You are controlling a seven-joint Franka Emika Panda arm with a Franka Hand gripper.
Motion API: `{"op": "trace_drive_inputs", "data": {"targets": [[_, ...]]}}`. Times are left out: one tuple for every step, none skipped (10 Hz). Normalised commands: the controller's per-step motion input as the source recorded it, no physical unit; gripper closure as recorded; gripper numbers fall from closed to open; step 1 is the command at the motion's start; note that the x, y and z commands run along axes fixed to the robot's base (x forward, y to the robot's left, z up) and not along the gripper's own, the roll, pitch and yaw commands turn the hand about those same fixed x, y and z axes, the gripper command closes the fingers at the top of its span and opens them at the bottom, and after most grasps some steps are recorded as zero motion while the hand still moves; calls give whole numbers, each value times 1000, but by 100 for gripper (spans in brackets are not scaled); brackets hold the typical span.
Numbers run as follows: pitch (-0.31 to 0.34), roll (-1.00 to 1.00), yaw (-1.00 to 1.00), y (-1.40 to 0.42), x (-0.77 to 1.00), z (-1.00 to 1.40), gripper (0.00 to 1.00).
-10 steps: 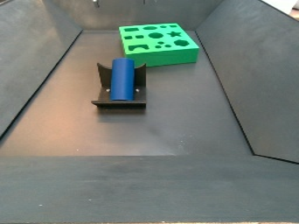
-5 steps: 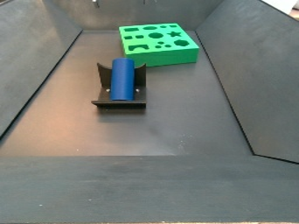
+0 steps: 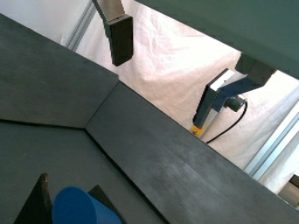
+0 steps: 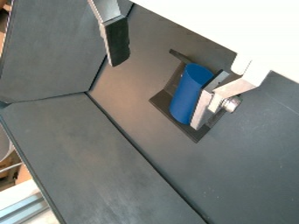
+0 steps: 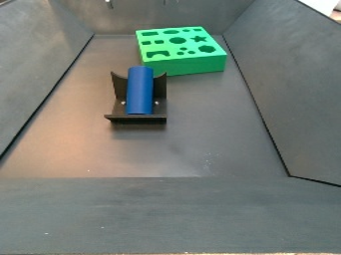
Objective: Pick up the oval object. Move up. Place the oval object on the fixture. Regrasp the oval object. Move to above the board. Insert the oval object.
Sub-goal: Regrasp the oval object.
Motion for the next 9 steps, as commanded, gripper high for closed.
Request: {"op": "trace_drive_inputs", "data": {"targets": [[64,139,109,-43,205,-30,0],[58,85,110,70,82,-1000,0],[48,89,120,70,85,-1000,0],[27,89,127,61,91,-1000,0],[17,87,125,52,94,-1000,0],[7,81,116,48,97,-1000,0],[-14,75,105,42,106,-1000,0],[-26,72,92,36,114,-1000,0],[-35,70,76,30,122,-1000,0]]}}
